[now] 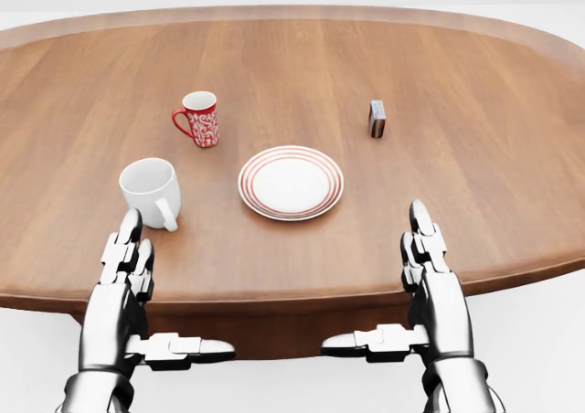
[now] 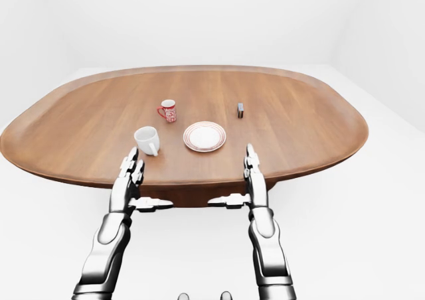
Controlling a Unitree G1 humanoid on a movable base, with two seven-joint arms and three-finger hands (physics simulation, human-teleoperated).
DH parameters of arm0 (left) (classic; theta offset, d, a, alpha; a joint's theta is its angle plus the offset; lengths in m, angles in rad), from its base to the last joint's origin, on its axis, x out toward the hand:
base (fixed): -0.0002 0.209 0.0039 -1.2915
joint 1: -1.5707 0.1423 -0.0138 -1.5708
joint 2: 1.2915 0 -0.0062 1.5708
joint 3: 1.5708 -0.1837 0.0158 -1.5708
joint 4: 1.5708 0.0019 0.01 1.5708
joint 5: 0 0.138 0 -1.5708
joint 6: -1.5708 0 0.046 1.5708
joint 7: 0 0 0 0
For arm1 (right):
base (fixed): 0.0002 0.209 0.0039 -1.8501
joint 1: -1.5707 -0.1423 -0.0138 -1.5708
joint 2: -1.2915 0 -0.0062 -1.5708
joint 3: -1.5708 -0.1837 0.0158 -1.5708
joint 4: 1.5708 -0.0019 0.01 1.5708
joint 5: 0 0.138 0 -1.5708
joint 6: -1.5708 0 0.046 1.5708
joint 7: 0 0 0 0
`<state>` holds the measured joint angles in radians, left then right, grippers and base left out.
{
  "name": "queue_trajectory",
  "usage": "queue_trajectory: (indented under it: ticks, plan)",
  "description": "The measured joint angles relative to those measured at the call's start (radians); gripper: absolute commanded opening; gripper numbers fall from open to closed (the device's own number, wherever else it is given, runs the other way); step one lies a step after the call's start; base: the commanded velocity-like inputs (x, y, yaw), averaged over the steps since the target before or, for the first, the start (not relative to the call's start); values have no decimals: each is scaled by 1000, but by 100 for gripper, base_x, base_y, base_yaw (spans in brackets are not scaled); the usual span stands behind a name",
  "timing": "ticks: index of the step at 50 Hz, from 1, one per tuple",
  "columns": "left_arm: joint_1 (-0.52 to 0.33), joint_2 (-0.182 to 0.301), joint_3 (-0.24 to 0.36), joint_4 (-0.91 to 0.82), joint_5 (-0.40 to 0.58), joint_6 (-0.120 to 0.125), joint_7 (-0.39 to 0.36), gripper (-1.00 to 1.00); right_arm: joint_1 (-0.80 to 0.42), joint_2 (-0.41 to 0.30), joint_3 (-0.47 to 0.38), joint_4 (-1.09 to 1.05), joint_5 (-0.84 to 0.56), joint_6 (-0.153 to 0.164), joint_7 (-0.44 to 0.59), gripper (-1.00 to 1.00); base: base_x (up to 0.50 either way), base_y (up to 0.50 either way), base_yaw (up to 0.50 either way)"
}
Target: Put the white mug on the plate.
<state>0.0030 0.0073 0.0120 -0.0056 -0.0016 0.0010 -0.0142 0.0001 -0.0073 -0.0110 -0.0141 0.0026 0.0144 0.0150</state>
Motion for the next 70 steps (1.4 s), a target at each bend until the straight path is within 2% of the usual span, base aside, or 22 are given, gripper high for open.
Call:
queue_trajectory:
  ticks: [8, 13, 16, 21, 28, 37, 42, 51, 70]
  plan:
    - [6, 7, 13, -15, 2, 5, -12, 100, 8, -6, -10, -44, -1, 32, 14, 100, 0, 0, 0]
    - [8, 11, 21, -35, 1, 19, -17, 100, 11, -10, -23, -70, 1, 48, 15, 100, 0, 0, 0]
    - [8, 19, 36, -68, 0, 38, -17, 100, 20, -15, -43, -123, 9, 73, 11, 100, 0, 0, 0]
    - [10, 32, 75, -160, -5, 86, -20, 100, 46, -24, -102, -266, 24, 73, 3, 100, 0, 0, 0]
    - [8, 56, 173, -323, -46, 86, -13, 100, 83, -29, -251, -518, 87, 73, 10, 100, 0, 0, 0]
    - [-13, 103, 362, -559, -160, 86, 28, 100, 106, -36, -519, -802, 250, 73, 18, 100, 0, 0, 0]
    - [-18, 120, 419, -625, -198, 86, 49, 100, 118, -37, -611, -877, 307, 73, 22, 100, 0, 0, 0]
    - [-21, 130, 454, -682, -223, 86, 70, 100, 133, -35, -680, -929, 326, 73, 29, 100, 0, 17, 0]
    - [-26, 138, 478, -726, -242, 86, 88, 100, 139, -34, -731, -939, 320, 73, 50, 100, 0, 50, 0]
